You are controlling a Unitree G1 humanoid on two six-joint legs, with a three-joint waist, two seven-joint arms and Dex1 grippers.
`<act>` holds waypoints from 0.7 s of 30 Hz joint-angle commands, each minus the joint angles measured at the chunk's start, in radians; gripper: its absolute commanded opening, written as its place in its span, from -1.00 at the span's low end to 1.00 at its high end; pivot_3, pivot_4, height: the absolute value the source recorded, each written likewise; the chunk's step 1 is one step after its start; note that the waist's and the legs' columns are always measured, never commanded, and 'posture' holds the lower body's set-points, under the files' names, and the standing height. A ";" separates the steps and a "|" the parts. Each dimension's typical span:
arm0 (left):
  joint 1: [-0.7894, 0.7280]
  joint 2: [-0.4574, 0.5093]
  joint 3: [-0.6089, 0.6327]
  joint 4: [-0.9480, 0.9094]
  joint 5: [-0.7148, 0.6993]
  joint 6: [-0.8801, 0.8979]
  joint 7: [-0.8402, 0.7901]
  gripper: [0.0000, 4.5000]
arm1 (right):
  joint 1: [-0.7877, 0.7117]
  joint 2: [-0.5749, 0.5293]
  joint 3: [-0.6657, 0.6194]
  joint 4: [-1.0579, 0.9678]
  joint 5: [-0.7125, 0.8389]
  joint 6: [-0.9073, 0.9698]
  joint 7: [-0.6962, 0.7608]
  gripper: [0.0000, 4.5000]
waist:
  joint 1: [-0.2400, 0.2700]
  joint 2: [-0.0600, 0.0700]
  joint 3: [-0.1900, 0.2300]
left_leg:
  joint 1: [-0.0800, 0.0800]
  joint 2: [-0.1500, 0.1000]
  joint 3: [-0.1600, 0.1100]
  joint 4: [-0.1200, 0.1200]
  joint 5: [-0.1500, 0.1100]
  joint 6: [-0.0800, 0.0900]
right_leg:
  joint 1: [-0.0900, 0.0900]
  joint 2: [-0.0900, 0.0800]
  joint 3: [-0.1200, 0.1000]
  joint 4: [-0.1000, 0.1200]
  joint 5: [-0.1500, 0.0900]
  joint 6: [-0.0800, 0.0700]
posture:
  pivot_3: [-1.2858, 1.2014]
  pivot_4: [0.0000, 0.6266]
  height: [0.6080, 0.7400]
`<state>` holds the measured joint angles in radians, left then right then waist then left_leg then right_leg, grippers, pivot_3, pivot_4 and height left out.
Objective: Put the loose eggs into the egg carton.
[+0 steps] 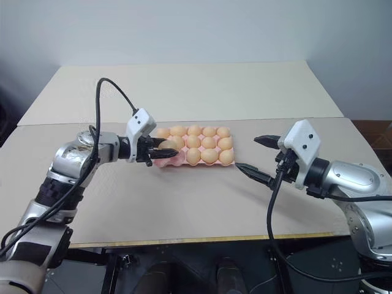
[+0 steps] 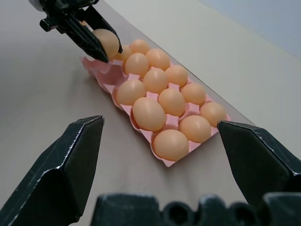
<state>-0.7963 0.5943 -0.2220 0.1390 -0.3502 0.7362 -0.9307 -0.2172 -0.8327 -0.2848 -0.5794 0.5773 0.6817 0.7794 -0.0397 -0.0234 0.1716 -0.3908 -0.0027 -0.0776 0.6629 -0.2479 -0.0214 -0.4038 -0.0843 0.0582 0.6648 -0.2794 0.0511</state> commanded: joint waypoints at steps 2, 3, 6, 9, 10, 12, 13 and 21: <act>-0.037 0.014 -0.005 -0.002 0.030 -0.012 -0.040 0.40 | 0.014 -0.003 -0.060 -0.051 0.040 0.005 -0.029 1.00 | 0.000 0.000 0.000 | 0.000 0.000 0.000 0.000 0.000 0.000 | 0.000 0.000 0.000 -0.001 0.000 0.000 | 0.03 -0.52 1.00; -0.036 0.017 0.002 -0.004 0.031 -0.023 -0.049 0.55 | 0.017 -0.004 -0.064 -0.052 0.044 0.005 -0.033 1.00 | 0.000 0.000 0.000 | 0.000 0.000 0.000 0.000 0.000 0.000 | 0.000 0.000 0.000 -0.001 0.000 0.000 | 0.03 -0.52 1.00; -0.059 0.024 0.052 -0.001 0.016 0.015 -0.040 0.95 | 0.015 -0.006 -0.070 -0.046 0.056 0.004 -0.048 1.00 | 0.000 0.000 0.000 | -0.001 0.000 0.000 0.000 0.000 0.000 | 0.000 0.000 0.000 -0.001 0.000 0.000 | 0.03 -0.52 1.00; -0.068 0.052 0.114 -0.003 0.003 0.010 -0.042 0.98 | 0.005 -0.002 -0.068 -0.041 0.075 0.006 -0.054 1.00 | -0.001 0.000 0.000 | 0.000 0.000 0.000 0.000 0.000 0.000 | 0.000 0.000 0.000 0.000 0.000 0.000 | 0.03 -0.52 1.00; -0.063 0.075 0.140 -0.010 -0.001 0.012 -0.045 0.98 | 0.001 -0.003 -0.063 -0.036 0.075 0.003 -0.052 1.00 | -0.004 0.000 0.000 | 0.000 0.000 0.000 0.000 0.000 0.000 | 0.000 0.000 0.000 0.000 0.000 0.000 | 0.03 -0.52 1.00; -0.048 0.126 0.193 -0.029 -0.015 0.035 -0.047 0.98 | -0.005 -0.008 -0.048 -0.022 0.074 -0.007 -0.043 1.00 | -0.007 0.000 0.000 | 0.000 0.000 0.000 0.000 0.000 0.000 | 0.000 0.000 0.000 0.000 0.000 0.000 | 0.03 -0.52 1.00; -0.035 0.151 0.213 -0.040 -0.016 0.033 -0.047 0.98 | -0.009 -0.010 -0.042 -0.017 0.072 -0.012 -0.039 1.00 | -0.008 0.000 0.000 | 0.000 0.001 0.000 0.000 0.000 0.000 | -0.001 0.000 0.000 0.000 0.000 0.000 | 0.03 -0.52 1.00; 0.362 0.352 0.549 -0.201 -0.094 -0.089 -0.133 0.98 | -0.054 -0.009 0.010 0.048 0.058 -0.053 0.016 1.00 | -0.005 0.000 0.000 | 0.002 0.001 0.000 -0.001 0.000 0.000 | -0.001 0.001 0.002 0.000 0.000 0.000 | 0.03 -0.52 1.00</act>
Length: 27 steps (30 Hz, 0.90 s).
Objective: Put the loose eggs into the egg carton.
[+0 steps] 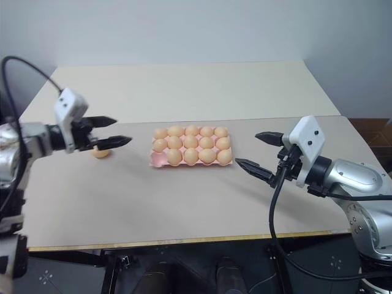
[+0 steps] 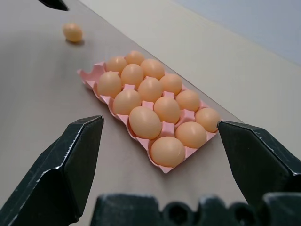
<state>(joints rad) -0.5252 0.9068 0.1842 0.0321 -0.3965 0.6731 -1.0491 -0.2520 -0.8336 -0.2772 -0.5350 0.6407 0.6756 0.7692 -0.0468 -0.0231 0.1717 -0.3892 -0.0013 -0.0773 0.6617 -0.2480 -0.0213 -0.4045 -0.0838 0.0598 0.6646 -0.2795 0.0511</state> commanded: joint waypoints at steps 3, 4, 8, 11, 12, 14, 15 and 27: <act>0.282 0.044 0.294 -0.171 -0.058 -0.017 0.015 0.98 | -0.026 -0.008 0.015 0.025 -0.009 -0.061 0.046 1.00 | 0.009 0.000 0.000 | 0.000 0.000 0.000 0.000 0.000 0.000 | 0.000 -0.001 -0.001 -0.001 0.000 0.000 | 0.03 -0.52 1.00; 0.330 0.043 0.327 -0.195 -0.062 -0.014 0.021 0.98 | -0.027 -0.010 0.016 0.031 -0.011 -0.066 0.051 1.00 | 0.009 0.000 0.000 | 0.000 0.000 0.000 0.000 0.000 0.000 | 0.000 -0.001 -0.001 -0.001 0.000 0.000 | 0.03 -0.52 1.00; 0.411 0.018 0.403 -0.270 -0.110 0.034 0.076 0.98 | -0.040 -0.013 0.023 0.048 -0.014 -0.069 0.060 1.00 | 0.023 0.000 0.000 | 0.000 0.000 0.000 0.000 0.000 0.000 | 0.001 -0.002 -0.001 -0.001 0.000 0.000 | 0.03 -0.52 1.00; 0.370 0.011 0.377 -0.260 -0.126 0.056 0.126 0.98 | -0.053 -0.013 0.026 0.055 -0.017 -0.067 0.063 1.00 | 0.030 0.000 0.000 | 0.001 -0.001 0.000 0.000 0.000 0.000 | 0.002 -0.002 -0.001 0.000 0.000 0.000 | 0.03 -0.52 1.00; 0.339 0.014 0.344 -0.236 -0.111 0.057 0.147 0.98 | -0.057 -0.011 0.027 0.056 -0.018 -0.067 0.061 1.00 | 0.031 -0.001 0.000 | 0.001 -0.001 0.000 0.000 0.000 0.000 | 0.001 -0.002 -0.001 0.000 0.000 0.000 | 0.03 -0.52 1.00; 0.244 0.016 0.256 -0.155 -0.068 0.088 0.216 0.98 | -0.058 -0.007 0.027 0.054 -0.022 -0.067 0.057 1.00 | 0.035 -0.001 0.000 | 0.000 -0.001 0.000 0.000 0.000 0.000 | 0.002 -0.002 -0.002 -0.001 0.000 0.000 | 0.03 -0.52 1.00; 0.182 0.004 0.217 -0.098 -0.050 0.109 0.255 0.98 | -0.056 -0.005 0.026 0.049 -0.023 -0.066 0.053 1.00 | 0.037 -0.001 0.000 | 0.000 -0.001 0.000 0.000 0.000 0.000 | 0.001 -0.002 -0.002 -0.001 0.000 0.000 | 0.03 -0.52 1.00; -0.245 -0.191 -0.085 0.620 0.178 -0.150 0.308 0.98 | -0.028 -0.002 -0.017 -0.026 0.012 -0.028 0.007 1.00 | 0.026 -0.002 -0.001 | -0.001 -0.002 0.000 0.000 0.000 0.000 | 0.000 -0.002 -0.002 0.000 0.000 0.000 | 0.03 -0.52 1.00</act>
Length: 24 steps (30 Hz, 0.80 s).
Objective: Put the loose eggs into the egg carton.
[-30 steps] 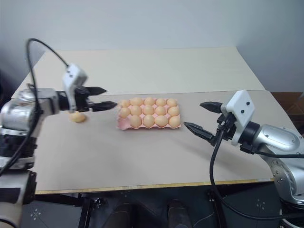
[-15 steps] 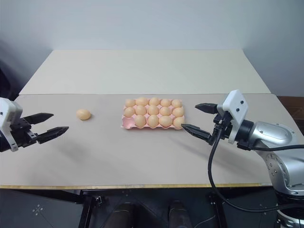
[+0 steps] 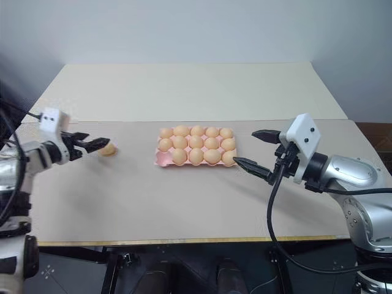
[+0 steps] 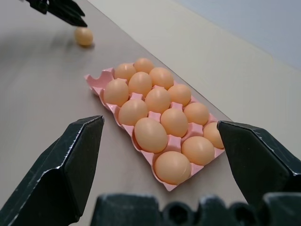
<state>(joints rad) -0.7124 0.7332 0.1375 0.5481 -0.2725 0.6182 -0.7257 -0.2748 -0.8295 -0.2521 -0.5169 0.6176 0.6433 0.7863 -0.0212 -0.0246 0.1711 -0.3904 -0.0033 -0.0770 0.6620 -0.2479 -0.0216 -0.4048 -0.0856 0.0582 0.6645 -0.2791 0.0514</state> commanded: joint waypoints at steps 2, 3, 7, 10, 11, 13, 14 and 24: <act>-0.097 -0.042 -0.054 0.191 0.078 -0.135 -0.007 0.98 | -0.004 -0.008 -0.049 -0.051 0.045 0.009 -0.017 1.00 | 0.002 0.000 0.000 | 0.000 0.000 0.000 0.000 0.000 0.000 | 0.000 0.000 0.000 0.000 0.000 0.000 | 0.03 -0.52 1.00; -0.115 -0.052 -0.058 0.234 0.089 -0.157 -0.002 0.98 | -0.001 -0.008 -0.054 -0.055 0.050 0.012 -0.022 1.00 | 0.003 0.000 0.000 | 0.000 0.000 0.000 0.000 0.000 0.000 | 0.000 0.000 0.000 0.000 0.000 0.000 | 0.03 -0.52 1.00; -0.168 -0.068 -0.062 0.348 0.115 -0.197 -0.002 0.69 | 0.019 -0.011 -0.077 -0.071 0.065 0.023 -0.045 1.00 | 0.002 -0.001 0.000 | -0.001 0.000 0.000 0.001 0.000 0.000 | 0.000 0.000 0.000 0.000 0.000 0.000 | 0.03 -0.52 1.00; -0.182 -0.069 -0.057 0.378 0.126 -0.213 -0.004 0.30 | 0.025 -0.013 -0.088 -0.080 0.070 0.031 -0.055 1.00 | 0.000 -0.001 0.000 | -0.001 0.000 0.000 0.001 0.000 0.000 | 0.000 0.000 0.000 0.001 0.000 0.000 | 0.03 -0.52 1.00; -0.181 -0.067 -0.052 0.377 0.124 -0.215 -0.005 0.18 | 0.028 -0.011 -0.090 -0.082 0.074 0.034 -0.056 1.00 | 0.000 -0.001 0.000 | -0.001 0.000 0.000 0.001 0.000 0.000 | 0.000 0.000 0.000 0.001 0.000 0.000 | 0.03 -0.52 1.00; -0.175 -0.058 -0.052 0.369 0.127 -0.214 -0.005 0.10 | 0.034 -0.010 -0.089 -0.086 0.070 0.032 -0.061 1.00 | 0.000 -0.001 0.000 | -0.001 0.000 0.000 0.001 0.000 0.000 | 0.000 0.000 0.000 0.001 0.000 0.000 | 0.03 -0.52 1.00; -0.166 -0.052 -0.056 0.350 0.127 -0.210 -0.016 0.10 | 0.035 -0.008 -0.090 -0.086 0.074 0.034 -0.065 1.00 | 0.000 -0.001 0.000 | -0.001 0.000 0.000 0.001 0.000 0.000 | 0.000 0.000 0.000 0.001 0.000 0.000 | 0.03 -0.52 1.00; -0.086 -0.155 -0.106 -0.305 -0.058 0.076 -0.150 0.10 | 0.038 -0.002 -0.071 -0.082 0.078 0.024 -0.086 1.00 | 0.012 -0.001 -0.001 | -0.005 0.000 -0.003 0.006 0.000 0.000 | 0.000 -0.001 -0.003 0.001 0.001 0.001 | 0.03 -0.52 1.00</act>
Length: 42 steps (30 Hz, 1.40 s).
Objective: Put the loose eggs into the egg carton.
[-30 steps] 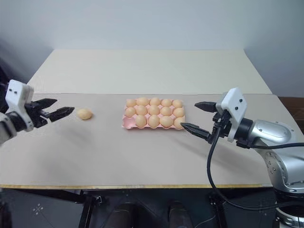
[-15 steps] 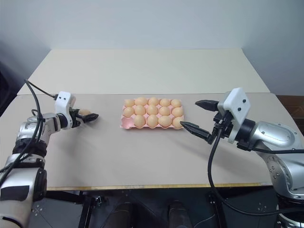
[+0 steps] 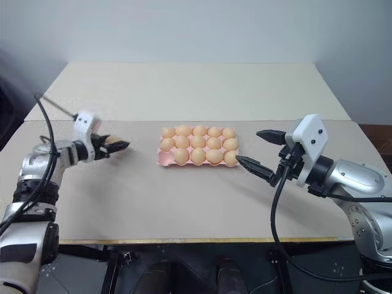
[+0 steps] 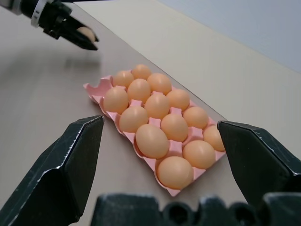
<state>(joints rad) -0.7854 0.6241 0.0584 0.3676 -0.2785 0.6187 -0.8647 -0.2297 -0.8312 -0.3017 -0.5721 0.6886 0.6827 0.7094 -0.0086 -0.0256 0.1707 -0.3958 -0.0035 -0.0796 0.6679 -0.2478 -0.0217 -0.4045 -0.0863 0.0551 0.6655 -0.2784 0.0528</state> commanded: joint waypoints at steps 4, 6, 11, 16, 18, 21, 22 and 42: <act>-0.017 -0.130 -0.097 -0.211 -0.082 0.153 -0.024 0.10 | 0.001 -0.001 -0.028 -0.035 0.005 -0.015 -0.018 1.00 | -0.005 0.000 0.000 | 0.000 0.000 0.000 0.001 0.000 0.000 | 0.000 0.000 0.000 -0.001 0.000 0.001 | 0.03 -0.52 1.00; -0.017 -0.141 -0.123 -0.204 -0.066 0.146 -0.019 0.10 | 0.008 0.000 -0.033 -0.044 0.007 -0.013 -0.026 1.00 | -0.014 0.000 0.000 | 0.000 0.000 0.000 0.001 0.000 0.000 | 0.000 0.000 0.000 -0.001 0.000 0.000 | 0.03 -0.52 1.00; -0.026 -0.133 -0.157 -0.184 -0.051 0.155 -0.027 0.41 | 0.028 0.003 -0.045 -0.065 0.014 -0.012 -0.050 1.00 | -0.030 0.000 0.000 | 0.001 0.001 0.000 0.000 0.000 0.001 | -0.001 0.002 0.002 0.000 0.000 0.000 | 0.03 -0.52 1.00; -0.014 -0.101 -0.136 -0.208 -0.065 0.182 -0.027 0.99 | 0.037 0.007 -0.045 -0.076 0.019 -0.014 -0.063 1.00 | -0.031 0.000 0.000 | 0.001 0.001 0.000 0.000 0.000 0.001 | 0.000 0.002 0.002 -0.001 0.000 0.000 | 0.03 -0.52 1.00; 0.003 -0.082 -0.135 -0.230 -0.071 0.194 -0.033 0.99 | 0.039 0.010 -0.042 -0.075 0.017 -0.017 -0.065 1.00 | -0.030 0.000 0.000 | 0.001 0.001 0.000 0.000 0.000 0.001 | 0.000 0.002 0.002 -0.001 0.000 0.000 | 0.03 -0.52 1.00; 0.014 -0.069 -0.129 -0.244 -0.076 0.212 -0.024 0.99 | 0.036 0.012 -0.037 -0.070 0.015 -0.022 -0.066 1.00 | -0.030 0.000 0.000 | 0.001 0.001 0.000 0.000 0.000 0.001 | 0.000 0.002 0.002 -0.001 0.000 0.000 | 0.03 -0.52 1.00; 0.015 -0.066 -0.127 -0.245 -0.076 0.206 -0.025 0.99 | 0.034 0.014 -0.036 -0.068 0.015 -0.022 -0.066 1.00 | -0.029 0.000 0.000 | 0.001 0.001 0.000 0.000 0.000 0.001 | 0.000 0.002 0.002 -0.001 0.000 0.000 | 0.03 -0.52 1.00; 0.605 0.333 0.457 -0.514 -0.277 0.073 -0.257 0.99 | -0.054 0.000 0.011 0.119 0.016 -0.061 0.086 1.00 | -0.025 0.000 0.000 | 0.006 0.002 0.003 -0.005 0.000 0.000 | 0.000 0.001 0.005 -0.002 0.000 0.000 | 0.03 -0.52 1.00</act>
<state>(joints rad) -0.1832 0.9509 0.4445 -0.0729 -0.5140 0.6853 -1.1252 -0.2687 -0.8304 -0.2807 -0.4534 0.7068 0.6500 0.7852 -0.0336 -0.0257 0.1707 -0.3899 -0.0018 -0.0767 0.6624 -0.2481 -0.0212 -0.4040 -0.0858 0.0597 0.6634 -0.2783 0.0532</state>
